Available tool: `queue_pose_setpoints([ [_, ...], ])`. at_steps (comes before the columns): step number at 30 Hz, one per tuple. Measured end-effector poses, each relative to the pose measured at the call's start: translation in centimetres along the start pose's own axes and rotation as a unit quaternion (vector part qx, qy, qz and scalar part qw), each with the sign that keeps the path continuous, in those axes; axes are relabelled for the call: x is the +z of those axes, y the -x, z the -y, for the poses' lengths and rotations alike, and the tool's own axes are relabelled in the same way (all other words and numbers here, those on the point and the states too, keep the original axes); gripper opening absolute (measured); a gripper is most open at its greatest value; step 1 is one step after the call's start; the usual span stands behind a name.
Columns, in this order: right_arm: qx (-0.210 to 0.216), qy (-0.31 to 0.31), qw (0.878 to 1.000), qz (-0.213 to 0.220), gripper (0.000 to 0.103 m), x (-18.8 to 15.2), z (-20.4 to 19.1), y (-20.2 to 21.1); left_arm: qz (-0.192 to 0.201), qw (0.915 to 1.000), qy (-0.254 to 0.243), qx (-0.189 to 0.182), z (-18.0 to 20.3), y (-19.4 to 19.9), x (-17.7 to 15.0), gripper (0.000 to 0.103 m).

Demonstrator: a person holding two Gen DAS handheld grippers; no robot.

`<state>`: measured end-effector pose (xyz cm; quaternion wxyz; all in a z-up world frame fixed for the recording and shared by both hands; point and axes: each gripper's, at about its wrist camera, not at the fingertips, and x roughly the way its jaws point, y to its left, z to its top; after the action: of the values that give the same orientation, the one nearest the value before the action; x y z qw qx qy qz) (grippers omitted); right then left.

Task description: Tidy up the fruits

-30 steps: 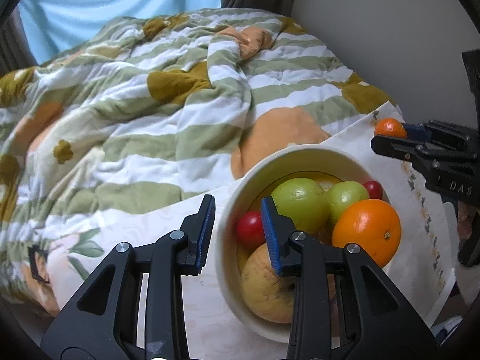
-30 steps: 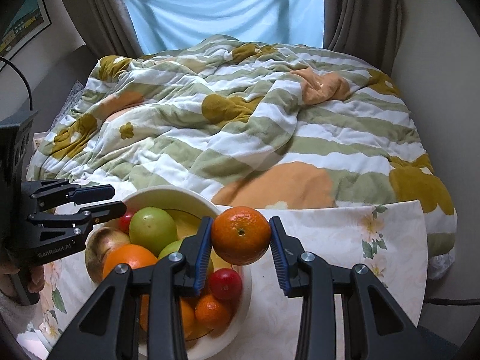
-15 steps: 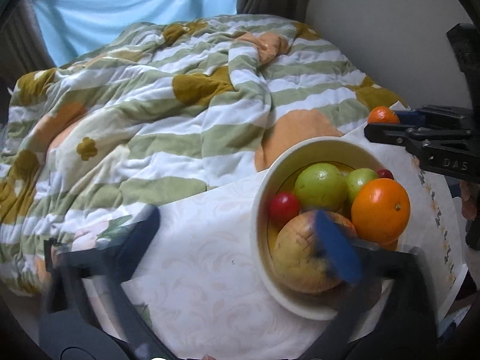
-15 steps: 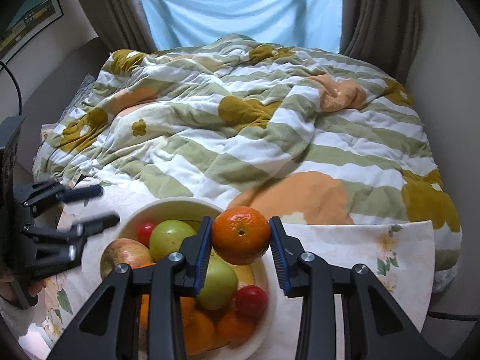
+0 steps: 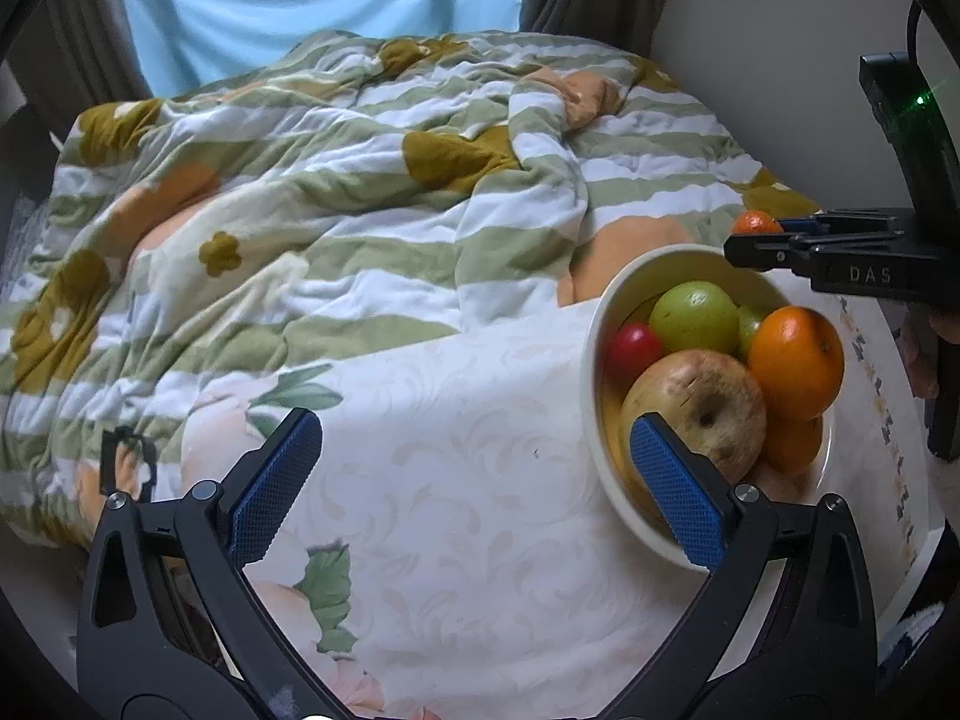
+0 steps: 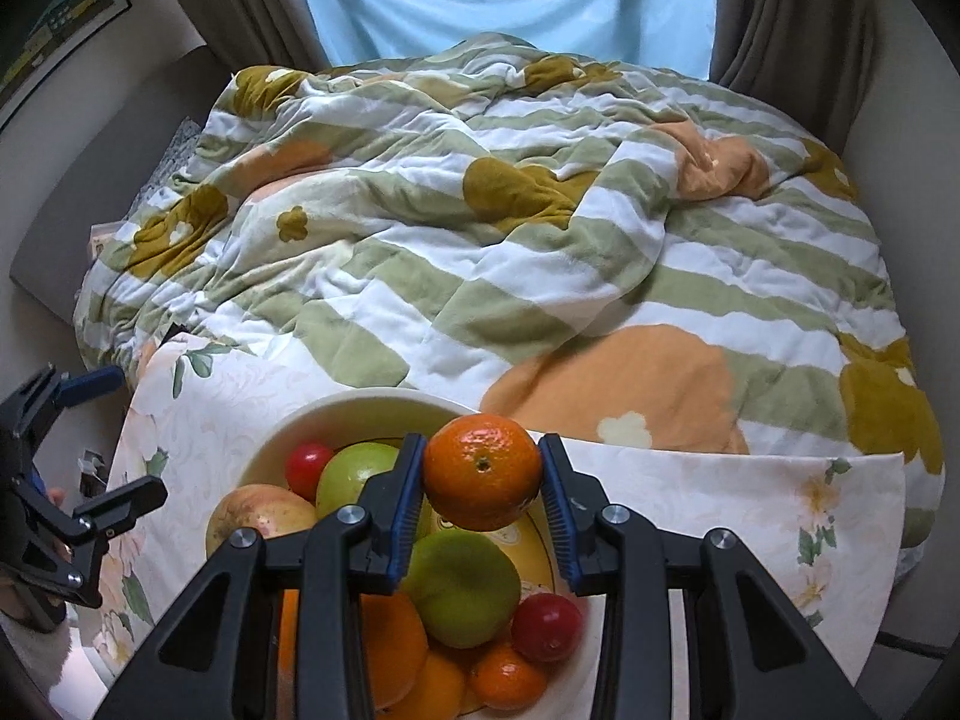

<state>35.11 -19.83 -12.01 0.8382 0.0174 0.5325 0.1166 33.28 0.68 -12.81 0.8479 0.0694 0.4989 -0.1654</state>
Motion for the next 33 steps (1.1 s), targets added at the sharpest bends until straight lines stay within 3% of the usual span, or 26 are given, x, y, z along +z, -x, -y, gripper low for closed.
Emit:
queue_pose_setpoints([
  [3, 0.002, -0.010, 1.000, -0.003, 0.035, -0.1, 0.3, -0.3, 0.002, 1.0000, 0.004, 0.004, -0.3, 0.0, -0.4, 0.103],
  [8, 0.015, -0.022, 1.000, 0.011, 0.076, -0.1, 0.4, -0.1, 0.010, 0.9998, 0.011, 0.012, -0.6, 0.3, -0.7, 0.103],
  [14, 0.013, -0.022, 0.999, 0.030, 0.100, -0.5, 0.1, 0.4, 0.014, 0.9997, 0.011, 0.018, -0.6, 0.8, -1.2, 0.103],
  [20, 0.010, -0.022, 0.998, 0.054, 0.102, -1.1, -0.1, 2.9, 0.028, 0.9990, 0.015, 0.032, 0.5, 3.0, -1.7, 0.103],
  [25, -0.006, -0.018, 0.996, 0.085, 0.102, -2.7, -0.6, 7.8, 0.051, 0.9974, 0.022, 0.046, 2.4, 6.8, -2.0, 0.103],
  [33, -0.049, -0.061, 0.992, 0.102, 0.102, -8.4, -0.2, 16.3, 0.085, 0.9936, 0.043, 0.061, 7.1, 14.2, -3.8, 0.103],
])
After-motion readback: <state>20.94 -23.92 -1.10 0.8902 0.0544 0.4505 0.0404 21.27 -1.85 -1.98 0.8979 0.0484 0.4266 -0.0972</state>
